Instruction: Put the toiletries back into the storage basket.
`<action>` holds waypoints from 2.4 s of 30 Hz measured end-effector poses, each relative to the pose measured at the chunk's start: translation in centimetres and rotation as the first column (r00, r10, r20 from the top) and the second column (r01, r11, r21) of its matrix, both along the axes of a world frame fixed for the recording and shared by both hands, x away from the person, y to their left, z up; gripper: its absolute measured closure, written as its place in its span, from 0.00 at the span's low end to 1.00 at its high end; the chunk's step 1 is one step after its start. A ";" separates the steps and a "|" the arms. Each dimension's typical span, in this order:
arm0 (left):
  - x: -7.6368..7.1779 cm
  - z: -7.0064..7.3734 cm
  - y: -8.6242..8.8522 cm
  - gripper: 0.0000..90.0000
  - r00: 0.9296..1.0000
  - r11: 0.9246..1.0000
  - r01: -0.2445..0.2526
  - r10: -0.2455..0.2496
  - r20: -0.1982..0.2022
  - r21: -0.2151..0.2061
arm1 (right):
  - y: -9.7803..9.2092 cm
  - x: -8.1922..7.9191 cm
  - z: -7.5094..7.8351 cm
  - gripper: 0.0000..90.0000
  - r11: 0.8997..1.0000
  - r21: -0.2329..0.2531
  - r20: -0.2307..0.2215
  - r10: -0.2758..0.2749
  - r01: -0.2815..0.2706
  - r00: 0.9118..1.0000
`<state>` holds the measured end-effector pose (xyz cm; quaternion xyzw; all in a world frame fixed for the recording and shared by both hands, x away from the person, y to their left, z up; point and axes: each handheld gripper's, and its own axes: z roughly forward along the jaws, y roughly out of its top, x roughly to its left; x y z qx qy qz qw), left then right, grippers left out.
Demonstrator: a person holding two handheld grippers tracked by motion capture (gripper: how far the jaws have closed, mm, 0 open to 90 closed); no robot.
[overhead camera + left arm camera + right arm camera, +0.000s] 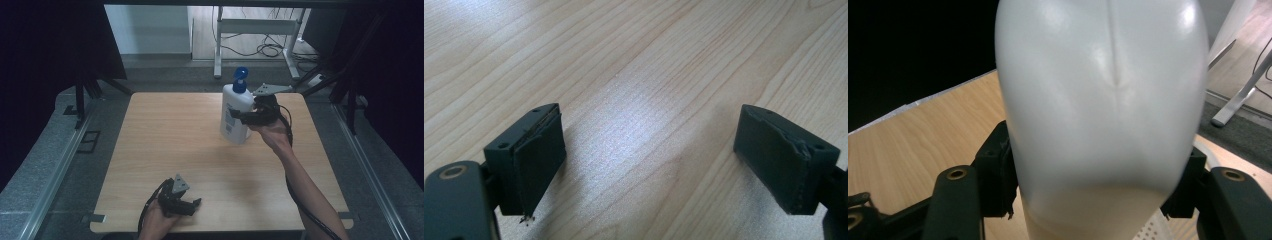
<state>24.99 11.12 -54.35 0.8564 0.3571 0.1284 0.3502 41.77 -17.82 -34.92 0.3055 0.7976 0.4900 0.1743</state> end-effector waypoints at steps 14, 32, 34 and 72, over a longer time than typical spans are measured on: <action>0.0 0.0 0.0 0.14 1.000 1.000 -0.001 0.001 0.000 0.000 | -0.7 2.2 0.3 0.42 0.999 0.001 0.007 -0.048 0.048 0.999; 0.0 0.0 0.0 0.14 1.000 1.000 -0.001 0.001 0.001 0.000 | -0.6 5.2 0.8 0.42 0.996 0.005 0.029 -0.091 0.091 0.995; 0.0 0.0 0.0 0.14 1.000 1.000 0.000 0.000 0.001 0.003 | -0.8 5.6 0.8 0.42 0.995 0.009 0.031 -0.097 0.097 0.995; 0.0 0.0 0.0 0.14 1.000 1.000 0.000 0.000 -0.001 0.002 | -0.6 8.1 -4.2 0.42 0.995 -0.044 0.030 -0.085 0.087 0.996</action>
